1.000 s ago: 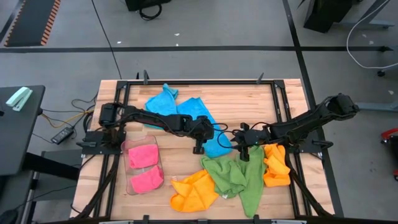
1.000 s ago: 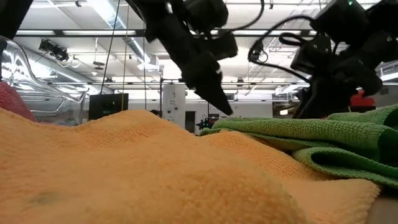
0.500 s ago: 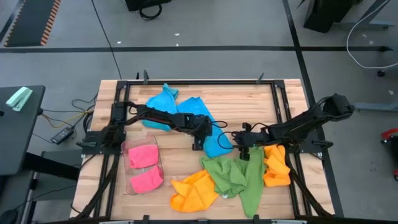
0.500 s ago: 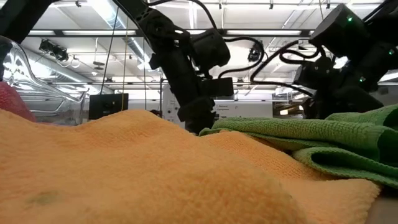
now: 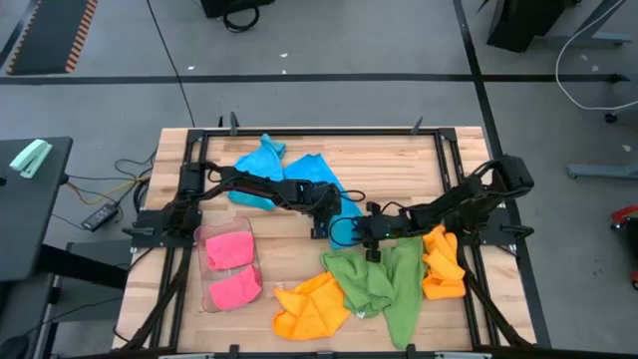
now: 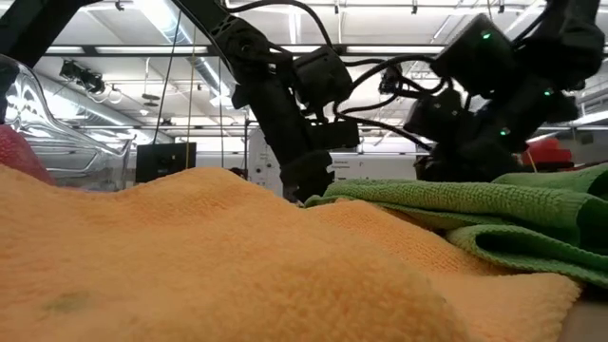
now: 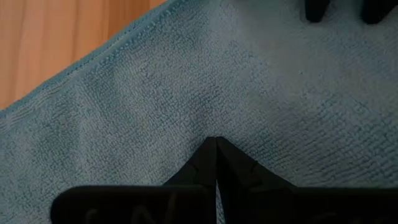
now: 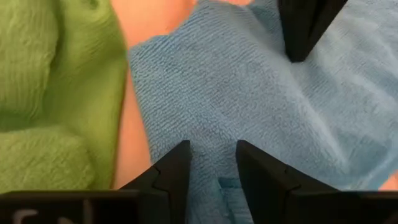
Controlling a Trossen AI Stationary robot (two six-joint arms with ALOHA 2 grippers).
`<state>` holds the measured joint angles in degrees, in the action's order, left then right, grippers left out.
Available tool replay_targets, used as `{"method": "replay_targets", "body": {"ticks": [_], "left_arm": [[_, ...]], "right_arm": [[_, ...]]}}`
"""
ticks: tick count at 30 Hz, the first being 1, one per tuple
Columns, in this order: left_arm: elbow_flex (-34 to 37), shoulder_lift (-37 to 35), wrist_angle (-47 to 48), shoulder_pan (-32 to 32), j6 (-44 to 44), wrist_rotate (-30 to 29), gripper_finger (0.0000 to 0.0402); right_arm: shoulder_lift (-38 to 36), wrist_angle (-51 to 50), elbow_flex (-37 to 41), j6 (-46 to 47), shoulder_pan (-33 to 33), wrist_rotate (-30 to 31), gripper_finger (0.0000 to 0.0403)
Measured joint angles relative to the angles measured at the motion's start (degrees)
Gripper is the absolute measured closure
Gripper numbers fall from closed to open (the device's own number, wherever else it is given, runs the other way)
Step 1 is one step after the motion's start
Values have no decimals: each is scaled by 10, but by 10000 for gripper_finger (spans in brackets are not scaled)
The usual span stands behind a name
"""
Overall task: Fold microfiber towels
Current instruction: Fold the bottom blue microfiber cloth
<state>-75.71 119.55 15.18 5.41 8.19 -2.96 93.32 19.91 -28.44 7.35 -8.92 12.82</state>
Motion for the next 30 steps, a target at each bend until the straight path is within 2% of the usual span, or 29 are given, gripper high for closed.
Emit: {"method": "replay_targets", "body": {"ticks": [5, 7, 14, 18, 22, 26, 30], "left_arm": [[-1, 0, 6, 0, 4, 0, 378], [-1, 0, 7, 0, 5, 1, 373], [-1, 0, 8, 0, 6, 1, 379], [-1, 0, 11, 0, 4, 1, 387], [-1, 0, 9, 0, 4, 2, 387], [-1, 0, 10, 0, 4, 2, 377], [-1, 0, 10, 0, 4, 2, 371]], "right_arm": [[-19, -77, -24, 24, 14, -9, 267], [-43, -130, -28, 25, 13, -9, 267], [-124, -217, -42, 43, 24, -10, 267], [-158, -293, -42, 85, 40, -43, 265], [-160, -351, -41, 111, 46, -61, 251], [-144, -336, -40, 100, 46, -79, 242], [-133, -318, -40, 86, 46, -96, 250]]}}
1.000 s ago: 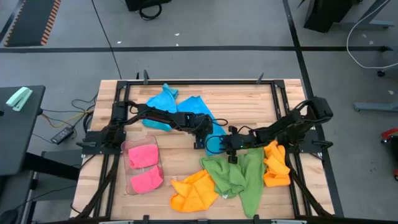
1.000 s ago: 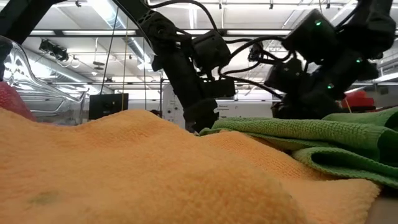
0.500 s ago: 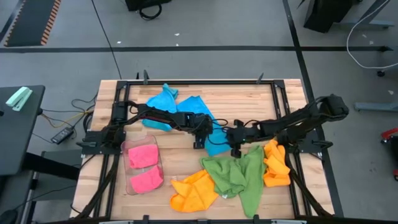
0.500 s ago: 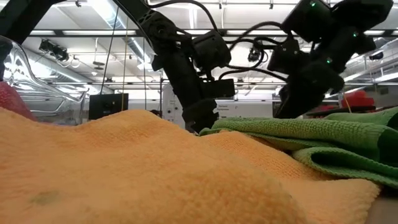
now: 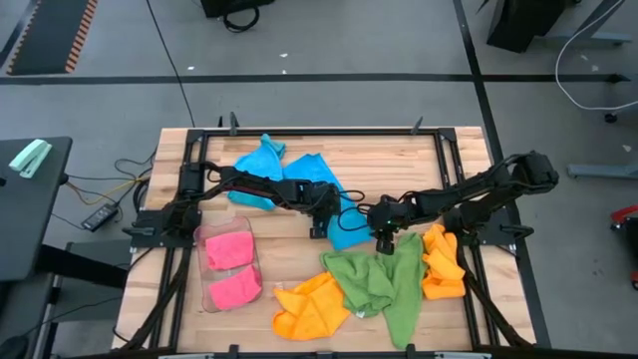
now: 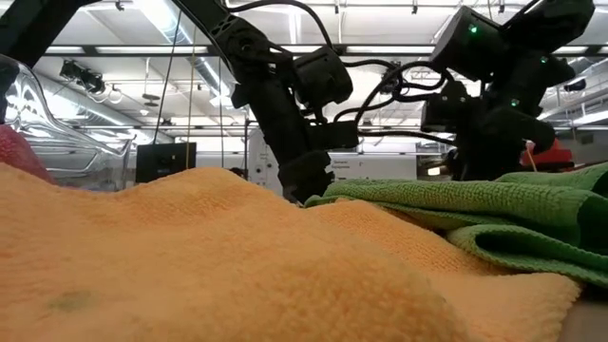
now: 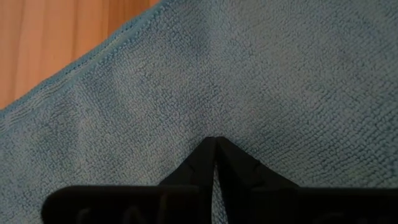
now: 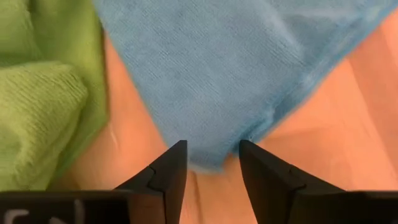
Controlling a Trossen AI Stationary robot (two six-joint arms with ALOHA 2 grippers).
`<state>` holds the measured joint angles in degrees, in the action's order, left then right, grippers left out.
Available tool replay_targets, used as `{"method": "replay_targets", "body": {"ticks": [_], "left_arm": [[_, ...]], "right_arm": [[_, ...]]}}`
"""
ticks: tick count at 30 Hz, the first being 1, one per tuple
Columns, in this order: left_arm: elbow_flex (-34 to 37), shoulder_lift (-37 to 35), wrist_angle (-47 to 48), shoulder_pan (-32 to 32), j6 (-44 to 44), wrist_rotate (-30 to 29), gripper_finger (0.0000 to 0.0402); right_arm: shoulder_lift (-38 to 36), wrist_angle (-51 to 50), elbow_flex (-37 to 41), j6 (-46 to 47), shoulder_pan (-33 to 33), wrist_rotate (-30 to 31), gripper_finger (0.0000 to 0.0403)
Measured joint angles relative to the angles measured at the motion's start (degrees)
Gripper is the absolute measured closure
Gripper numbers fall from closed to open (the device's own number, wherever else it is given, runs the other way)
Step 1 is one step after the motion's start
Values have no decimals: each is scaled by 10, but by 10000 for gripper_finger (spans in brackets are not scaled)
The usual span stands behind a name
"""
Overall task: Fold microfiber towels
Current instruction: Fold the bottom blue microfiber cloth
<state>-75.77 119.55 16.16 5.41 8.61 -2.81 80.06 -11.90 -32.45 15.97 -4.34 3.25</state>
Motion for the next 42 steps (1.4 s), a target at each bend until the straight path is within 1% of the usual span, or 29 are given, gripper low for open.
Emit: {"method": "replay_targets", "body": {"ticks": [3, 9, 11, 17, 19, 24, 27, 32, 39, 42], "left_arm": [[0, 0, 0, 0, 0, 0, 373], [0, 0, 0, 0, 0, 0, 386], [0, 0, 0, 0, 0, 0, 387], [0, 0, 0, 0, 0, 0, 380], [0, -2, 5, -1, 0, 0, 380], [2, -13, 29, -3, 2, 0, 387], [2, -19, 38, -6, 7, 0, 384], [2, -19, 32, -15, 11, -7, 351], [2, -19, 28, -18, 11, -17, 269], [2, -23, 30, -18, 11, -17, 241]], "right_arm": [[0, 7, 0, -3, 0, -3, 271], [5, 4, 0, -3, -2, -12, 351], [11, 4, 0, -1, -2, -12, 366], [32, 9, 0, -1, -2, -17, 387], [26, 7, 1, -1, -2, -16, 396], [1, 8, 0, -1, -2, -16, 398], [-10, 10, 0, 8, -2, -18, 399], [-27, 25, 0, 10, 1, -39, 400], [-48, 32, 0, 27, 1, -42, 401], [-50, 33, -1, 47, 1, -42, 401]]}}
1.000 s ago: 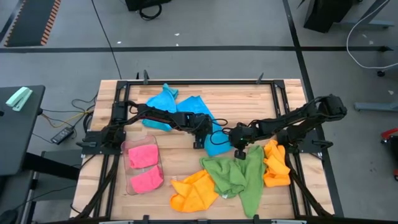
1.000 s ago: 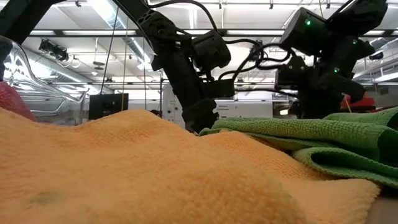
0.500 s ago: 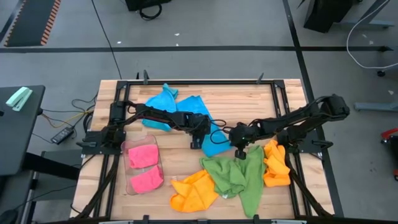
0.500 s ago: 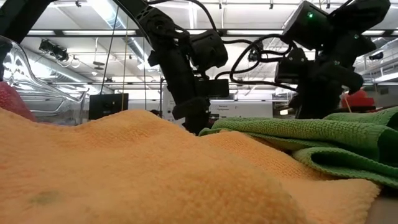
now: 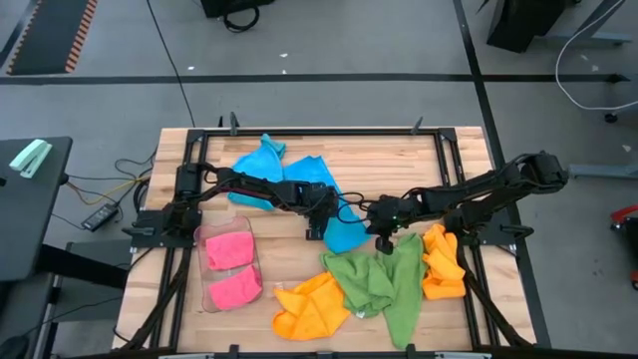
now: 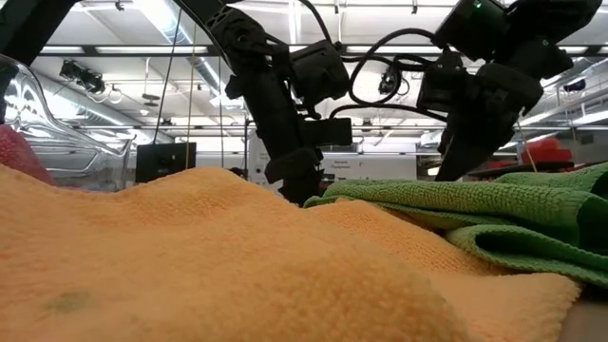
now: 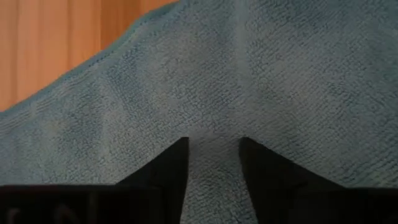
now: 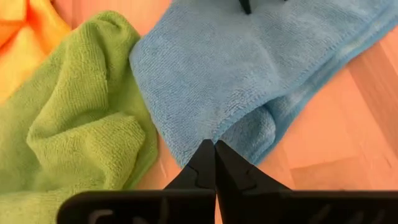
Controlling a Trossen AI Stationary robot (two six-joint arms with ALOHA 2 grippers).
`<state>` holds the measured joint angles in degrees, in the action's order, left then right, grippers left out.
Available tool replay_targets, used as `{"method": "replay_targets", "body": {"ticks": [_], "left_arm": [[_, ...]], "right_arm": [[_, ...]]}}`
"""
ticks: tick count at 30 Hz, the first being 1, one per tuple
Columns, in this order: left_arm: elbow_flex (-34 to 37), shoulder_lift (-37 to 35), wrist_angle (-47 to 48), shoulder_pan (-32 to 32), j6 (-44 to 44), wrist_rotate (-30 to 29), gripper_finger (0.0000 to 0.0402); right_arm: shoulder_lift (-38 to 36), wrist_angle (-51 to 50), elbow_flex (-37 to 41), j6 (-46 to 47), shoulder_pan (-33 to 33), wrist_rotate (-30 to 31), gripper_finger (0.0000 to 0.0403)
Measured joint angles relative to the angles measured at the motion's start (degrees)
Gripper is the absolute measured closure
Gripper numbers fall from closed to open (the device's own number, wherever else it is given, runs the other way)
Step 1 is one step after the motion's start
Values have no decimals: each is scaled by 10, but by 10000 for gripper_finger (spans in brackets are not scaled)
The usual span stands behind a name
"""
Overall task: Fold microfiber towels
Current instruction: Fold the bottom blue microfiber cloth
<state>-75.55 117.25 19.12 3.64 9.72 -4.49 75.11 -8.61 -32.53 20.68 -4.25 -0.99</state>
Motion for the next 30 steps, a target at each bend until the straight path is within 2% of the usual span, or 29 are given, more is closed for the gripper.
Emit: {"method": "replay_targets", "body": {"ticks": [7, 13, 19, 23, 30], "left_arm": [[-1, -25, 9, 0, 1, 0, 224], [-1, -26, -55, -7, 35, 6, 223], [-1, -26, -121, -18, 71, 50, 226], [-1, -26, -155, -17, 74, 74, 221], [-2, -26, -180, -16, 103, 148, 189]], "right_arm": [[-9, 19, -1, 17, 0, 0, 401], [-8, 64, -1, 8, 0, 11, 402], [-4, 71, 0, 1, 0, 57, 402], [-4, 98, 0, -19, -2, 57, 402], [-4, 123, 0, -50, -6, 49, 402]]}}
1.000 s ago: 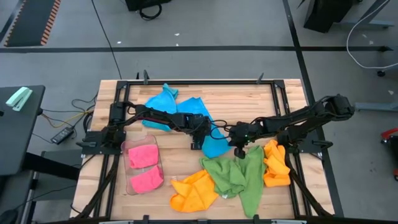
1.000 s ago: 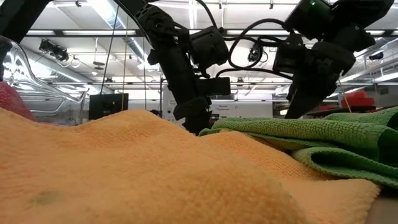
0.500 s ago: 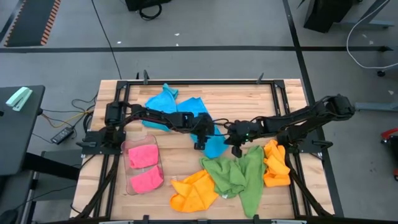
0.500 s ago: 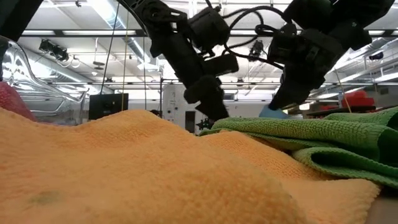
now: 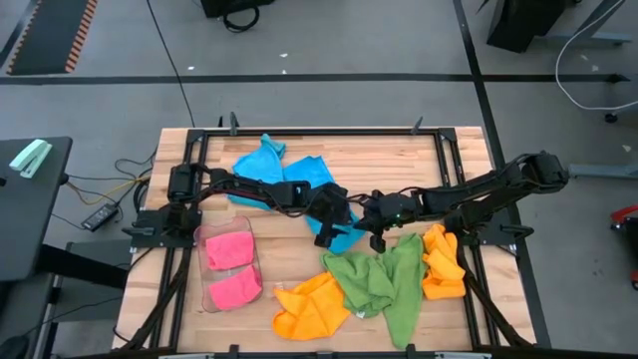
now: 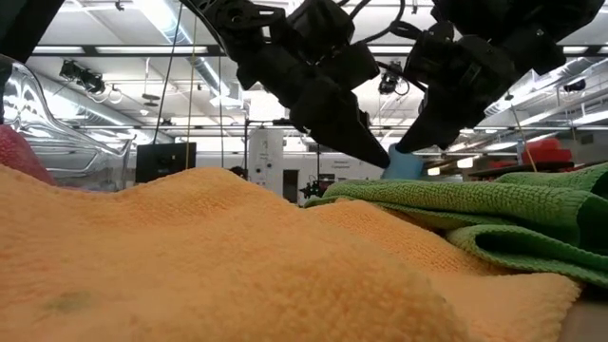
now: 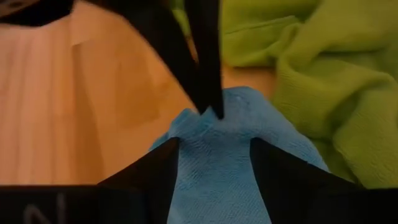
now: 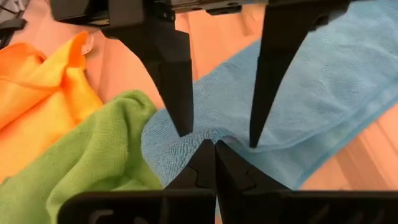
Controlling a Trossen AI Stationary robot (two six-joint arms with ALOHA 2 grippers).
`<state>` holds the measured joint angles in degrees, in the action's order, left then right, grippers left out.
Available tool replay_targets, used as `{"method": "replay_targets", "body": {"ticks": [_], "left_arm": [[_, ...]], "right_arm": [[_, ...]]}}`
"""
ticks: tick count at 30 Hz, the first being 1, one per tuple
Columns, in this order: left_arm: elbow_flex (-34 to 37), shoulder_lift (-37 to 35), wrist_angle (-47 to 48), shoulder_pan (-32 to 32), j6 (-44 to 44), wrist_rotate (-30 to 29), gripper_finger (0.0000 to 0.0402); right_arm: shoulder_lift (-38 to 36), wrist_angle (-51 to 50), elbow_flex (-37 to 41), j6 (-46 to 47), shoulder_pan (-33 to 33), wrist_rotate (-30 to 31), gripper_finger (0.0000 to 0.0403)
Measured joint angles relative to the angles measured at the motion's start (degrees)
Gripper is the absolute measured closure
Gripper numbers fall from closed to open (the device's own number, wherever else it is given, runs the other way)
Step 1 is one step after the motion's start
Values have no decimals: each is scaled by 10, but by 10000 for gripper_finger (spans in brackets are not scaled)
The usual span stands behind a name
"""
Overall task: Fold microfiber towels
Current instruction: Fold the bottom blue microfiber cloth
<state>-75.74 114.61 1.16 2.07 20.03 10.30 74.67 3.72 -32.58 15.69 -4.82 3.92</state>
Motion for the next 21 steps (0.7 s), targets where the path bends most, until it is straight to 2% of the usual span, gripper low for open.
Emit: {"method": "replay_targets", "body": {"ticks": [4, 8, 15, 21], "left_arm": [[0, 0, -2, 0, 34, 15, 186], [0, 0, -6, 0, 53, 32, 200], [0, 0, -12, 3, 54, 33, 231], [0, 0, -38, 5, 46, 34, 240]], "right_arm": [[0, 5, 0, -6, 0, -1, 402], [0, 9, 0, -9, 0, -3, 402], [0, 18, 0, -15, 0, -21, 402], [0, 30, 0, -18, -8, -47, 402]]}}
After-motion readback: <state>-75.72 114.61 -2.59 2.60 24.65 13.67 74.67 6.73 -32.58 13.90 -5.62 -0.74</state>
